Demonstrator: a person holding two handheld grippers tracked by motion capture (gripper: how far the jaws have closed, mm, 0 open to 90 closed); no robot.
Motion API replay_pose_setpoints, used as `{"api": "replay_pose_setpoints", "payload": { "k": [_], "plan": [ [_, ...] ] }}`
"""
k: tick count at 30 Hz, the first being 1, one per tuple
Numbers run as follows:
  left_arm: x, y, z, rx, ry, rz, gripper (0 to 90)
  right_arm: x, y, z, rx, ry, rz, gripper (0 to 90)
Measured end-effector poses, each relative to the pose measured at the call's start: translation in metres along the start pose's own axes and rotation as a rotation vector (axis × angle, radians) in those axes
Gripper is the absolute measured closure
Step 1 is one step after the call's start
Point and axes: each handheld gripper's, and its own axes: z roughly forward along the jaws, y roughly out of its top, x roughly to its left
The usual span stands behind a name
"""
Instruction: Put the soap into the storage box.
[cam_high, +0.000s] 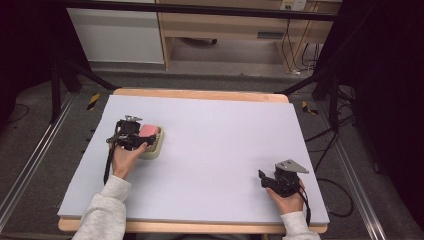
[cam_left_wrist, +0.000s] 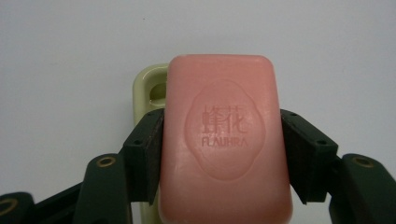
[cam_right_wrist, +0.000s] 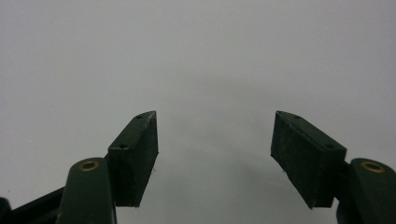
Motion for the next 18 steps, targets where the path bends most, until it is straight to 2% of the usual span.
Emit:
{"api": "replay_pose_setpoints", "payload": {
  "k": [7,18],
  "plan": [
    [0.002,-0.003,0.006,0.007,0.009,-0.009,37.2,0.0,0.0,0.0,-0.001,-0.002,-0.003,32.0],
    [0.0,-0.006,0.013,0.015,0.02,-0.001,37.2,0.0,0.0,0.0,0.0,-0.002,-0.004,32.0]
  ]
}}
